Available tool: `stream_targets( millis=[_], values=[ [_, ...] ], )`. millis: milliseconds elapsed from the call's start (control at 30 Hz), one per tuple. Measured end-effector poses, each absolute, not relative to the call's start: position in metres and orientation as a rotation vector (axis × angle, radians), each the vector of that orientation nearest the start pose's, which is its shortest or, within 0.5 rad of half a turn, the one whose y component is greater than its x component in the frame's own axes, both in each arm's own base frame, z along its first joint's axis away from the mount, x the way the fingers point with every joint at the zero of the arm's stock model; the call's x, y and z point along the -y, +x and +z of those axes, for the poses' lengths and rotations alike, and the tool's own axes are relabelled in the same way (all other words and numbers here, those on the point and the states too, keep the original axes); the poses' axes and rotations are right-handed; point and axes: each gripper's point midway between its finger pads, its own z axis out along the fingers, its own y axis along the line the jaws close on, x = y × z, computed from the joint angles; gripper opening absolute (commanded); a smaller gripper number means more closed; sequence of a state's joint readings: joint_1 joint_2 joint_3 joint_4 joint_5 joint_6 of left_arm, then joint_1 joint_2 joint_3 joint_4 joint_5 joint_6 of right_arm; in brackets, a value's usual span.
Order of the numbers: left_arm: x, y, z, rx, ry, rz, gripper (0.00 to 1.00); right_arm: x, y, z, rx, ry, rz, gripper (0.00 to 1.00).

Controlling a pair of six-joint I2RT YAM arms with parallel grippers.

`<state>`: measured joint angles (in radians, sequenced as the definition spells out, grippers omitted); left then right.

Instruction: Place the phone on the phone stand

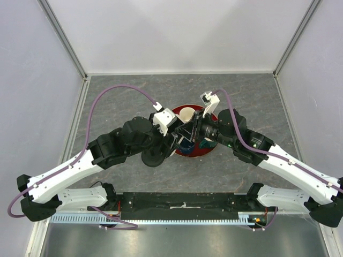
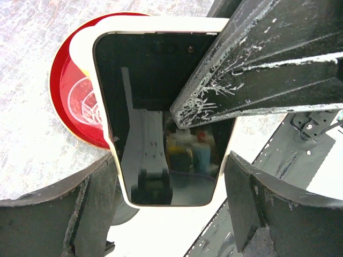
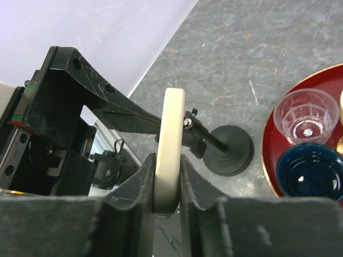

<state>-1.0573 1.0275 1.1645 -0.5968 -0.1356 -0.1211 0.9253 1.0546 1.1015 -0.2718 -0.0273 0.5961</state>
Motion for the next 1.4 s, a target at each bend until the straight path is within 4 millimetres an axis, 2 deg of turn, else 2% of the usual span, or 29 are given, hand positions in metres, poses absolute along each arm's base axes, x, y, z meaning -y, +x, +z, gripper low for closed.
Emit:
stream_targets(
  millis=[33,67,100,133,167,233,267,300,333,367,400,500,600,667,767,900,933,1000,1033,1067,1200,1233,1267,1333,1367,1400],
  values=[
    [0.271,0.175,0.285,-1.896,0.860,-0.596,0.05,-0.311,0.197,0.326,-1.905,-0.331,1.099,0.00],
    [0.271,0.175,0.285,-1.897,0.859,-0.593,0.12,-0.312,0.198,0.327,-1.899,-0.322,1.111,0.00],
    [0.269,0.175,0.284,-1.900,0.861,-0.590,0.26,-0.312,0.198,0.326,-1.897,-0.317,1.114,0.00],
    [0.268,0.174,0.283,-1.904,0.864,-0.589,0.34,-0.312,0.197,0.323,-1.897,-0.311,1.124,0.00],
    [0.267,0.172,0.283,-1.908,0.868,-0.590,0.47,-0.312,0.196,0.322,-1.894,-0.309,1.133,0.00],
    [0.264,0.167,0.283,-1.912,0.880,-0.603,0.64,-0.313,0.193,0.321,-1.879,-0.321,1.153,0.00],
    [0.262,0.165,0.285,-1.912,0.877,-0.615,0.76,-0.312,0.191,0.321,-1.873,-0.328,1.159,0.00],
    [0.260,0.161,0.288,-1.910,0.866,-0.638,0.81,-0.311,0.188,0.322,-1.862,-0.343,1.173,0.00],
    [0.259,0.157,0.297,-1.893,0.839,-0.678,0.86,-0.310,0.185,0.322,-1.851,-0.355,1.175,0.00],
    [0.257,0.153,0.307,-1.870,0.815,-0.719,0.95,-0.307,0.182,0.323,-1.838,-0.367,1.180,0.00],
    [0.254,0.148,0.318,-1.841,0.788,-0.762,0.99,-0.305,0.180,0.324,-1.825,-0.375,1.184,0.00],
    [0.242,0.132,0.354,-1.738,0.700,-0.902,1.00,-0.296,0.171,0.328,-1.768,-0.394,1.204,0.00],
    [0.233,0.113,0.379,-1.652,0.656,-1.033,1.00,-0.290,0.160,0.335,-1.694,-0.429,1.245,0.00],
    [0.234,0.106,0.389,-1.621,0.651,-1.094,1.00,-0.288,0.148,0.343,-1.634,-0.479,1.291,0.00],
    [0.247,0.101,0.383,-1.642,0.685,-1.147,0.99,-0.287,0.132,0.361,-1.532,-0.536,1.370,0.00],
    [0.269,0.090,0.362,-1.678,0.787,-1.230,0.94,-0.282,0.113,0.382,-1.399,-0.584,1.450,0.00],
    [0.274,0.087,0.357,-1.687,0.815,-1.251,0.87,-0.281,0.111,0.386,-1.381,-0.589,1.460,0.00],
    [0.283,0.082,0.347,-1.709,0.861,-1.286,0.79,-0.279,0.107,0.393,-1.343,-0.594,1.472,0.00],
    [0.286,0.080,0.344,-1.718,0.879,-1.299,0.70,-0.279,0.106,0.396,-1.331,-0.596,1.477,0.00],
    [0.288,0.078,0.342,-1.725,0.892,-1.310,0.67,-0.278,0.106,0.398,-1.320,-0.598,1.480,0.00],
    [0.292,0.073,0.344,-1.709,0.915,-1.351,0.46,-0.278,0.106,0.401,-1.296,-0.591,1.486,0.00],
    [0.292,0.072,0.345,-1.705,0.917,-1.356,0.20,-0.278,0.105,0.401,-1.296,-0.588,1.492,0.00],
    [0.292,0.071,0.345,-1.701,0.921,-1.361,0.02,-0.278,0.104,0.401,-1.290,-0.586,1.500,0.01],
    [0.293,0.065,0.348,-1.676,0.955,-1.394,0.02,-0.277,0.102,0.403,-1.282,-0.583,1.513,0.14],
    [0.294,0.063,0.351,-1.661,0.962,-1.403,0.02,-0.277,0.099,0.404,-1.276,-0.590,1.531,0.35],
    [0.293,0.060,0.351,-1.652,0.975,-1.412,0.02,-0.277,0.098,0.405,-1.271,-0.593,1.536,0.46]
  ],
)
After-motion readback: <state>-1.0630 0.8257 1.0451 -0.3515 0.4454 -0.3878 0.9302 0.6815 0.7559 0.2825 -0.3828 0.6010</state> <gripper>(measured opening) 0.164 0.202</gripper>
